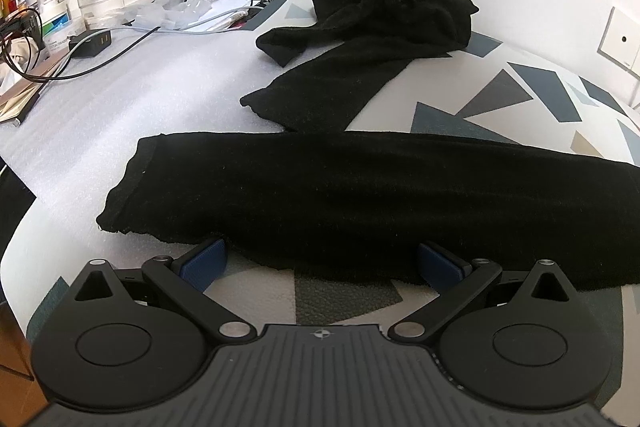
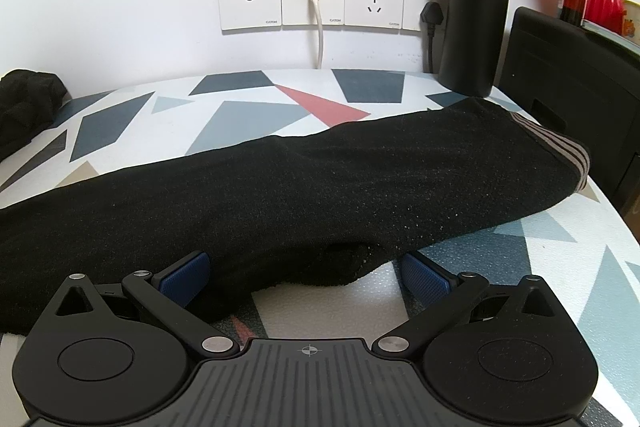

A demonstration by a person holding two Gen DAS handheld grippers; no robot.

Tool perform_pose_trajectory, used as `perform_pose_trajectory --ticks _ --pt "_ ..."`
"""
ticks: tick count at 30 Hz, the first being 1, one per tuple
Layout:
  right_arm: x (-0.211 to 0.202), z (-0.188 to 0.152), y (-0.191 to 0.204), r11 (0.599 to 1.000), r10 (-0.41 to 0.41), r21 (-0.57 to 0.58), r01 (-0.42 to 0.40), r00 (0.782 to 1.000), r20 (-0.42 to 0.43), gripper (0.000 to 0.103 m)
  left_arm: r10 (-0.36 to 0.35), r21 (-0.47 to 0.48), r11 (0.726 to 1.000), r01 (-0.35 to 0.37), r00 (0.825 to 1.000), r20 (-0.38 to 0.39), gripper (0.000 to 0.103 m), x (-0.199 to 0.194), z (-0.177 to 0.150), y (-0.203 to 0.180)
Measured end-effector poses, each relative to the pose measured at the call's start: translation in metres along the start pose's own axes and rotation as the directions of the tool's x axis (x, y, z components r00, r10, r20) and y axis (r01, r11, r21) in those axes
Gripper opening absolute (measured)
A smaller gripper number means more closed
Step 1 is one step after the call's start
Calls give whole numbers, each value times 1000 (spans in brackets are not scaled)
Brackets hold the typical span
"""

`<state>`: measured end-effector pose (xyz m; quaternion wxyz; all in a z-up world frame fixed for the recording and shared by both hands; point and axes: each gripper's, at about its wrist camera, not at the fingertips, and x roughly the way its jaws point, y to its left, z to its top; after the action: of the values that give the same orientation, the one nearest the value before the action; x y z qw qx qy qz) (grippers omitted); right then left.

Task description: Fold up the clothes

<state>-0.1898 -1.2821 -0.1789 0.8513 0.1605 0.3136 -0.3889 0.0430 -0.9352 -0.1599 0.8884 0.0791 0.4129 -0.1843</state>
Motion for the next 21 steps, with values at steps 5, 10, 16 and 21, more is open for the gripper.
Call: perform_pose_trajectory --ticks 5,10,16,21 --pt "0 0 0 1000 -1 1 1 1000 0 102 -12 11 1000 12 1000 24 103 0 -3 1" --pt "0 0 0 1000 0 1 0 1000 0 102 -41 1 999 41 999 8 103 -1 2 7" --pt "0 0 1 1000 -1 2 1 1000 0 102 -218 -239 944 229 973 72 83 -14 4 62" --pt "0 0 0 1000 0 2 0 1000 0 102 -252 -300 916 268 963 91 72 -13 4 77"
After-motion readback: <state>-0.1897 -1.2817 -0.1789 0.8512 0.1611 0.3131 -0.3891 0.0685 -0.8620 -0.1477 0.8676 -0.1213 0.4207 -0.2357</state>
